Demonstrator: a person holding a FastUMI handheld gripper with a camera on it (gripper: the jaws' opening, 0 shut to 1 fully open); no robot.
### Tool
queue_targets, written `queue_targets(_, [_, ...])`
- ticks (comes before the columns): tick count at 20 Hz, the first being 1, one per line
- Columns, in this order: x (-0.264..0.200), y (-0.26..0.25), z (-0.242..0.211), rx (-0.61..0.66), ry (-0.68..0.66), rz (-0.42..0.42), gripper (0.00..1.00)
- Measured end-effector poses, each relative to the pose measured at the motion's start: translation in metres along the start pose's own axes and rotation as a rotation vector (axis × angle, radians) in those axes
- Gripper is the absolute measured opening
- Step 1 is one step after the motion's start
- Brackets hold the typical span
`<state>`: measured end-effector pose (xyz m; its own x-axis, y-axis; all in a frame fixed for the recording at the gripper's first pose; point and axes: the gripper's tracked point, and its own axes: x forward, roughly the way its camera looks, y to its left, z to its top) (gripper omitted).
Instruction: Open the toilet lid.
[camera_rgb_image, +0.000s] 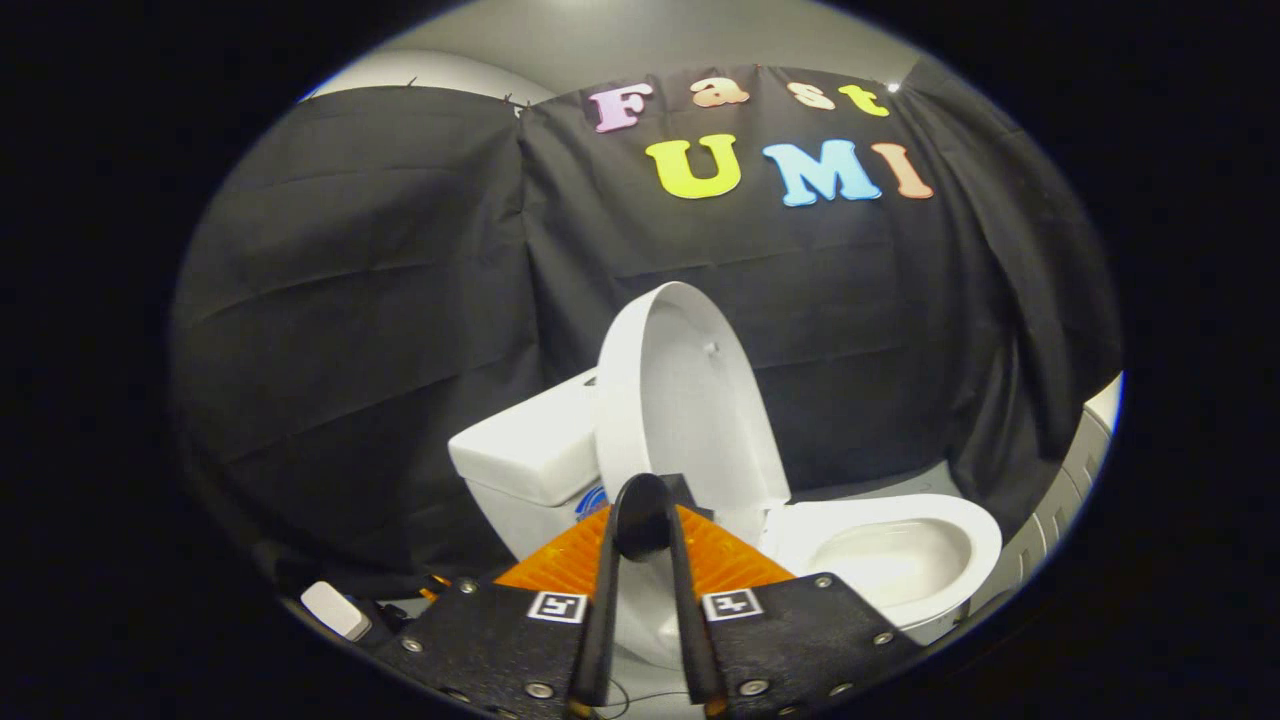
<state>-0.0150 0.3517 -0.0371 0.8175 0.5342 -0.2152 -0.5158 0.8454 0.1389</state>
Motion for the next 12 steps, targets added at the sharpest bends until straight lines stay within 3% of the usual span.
queue_targets(3, [-0.021,-0.024,0.019,-0.01,-0.05,-0.017,0.97])
queue_targets(12, [-0.083,-0.091,0.075,-0.041,-0.204,-0.077,0.96])
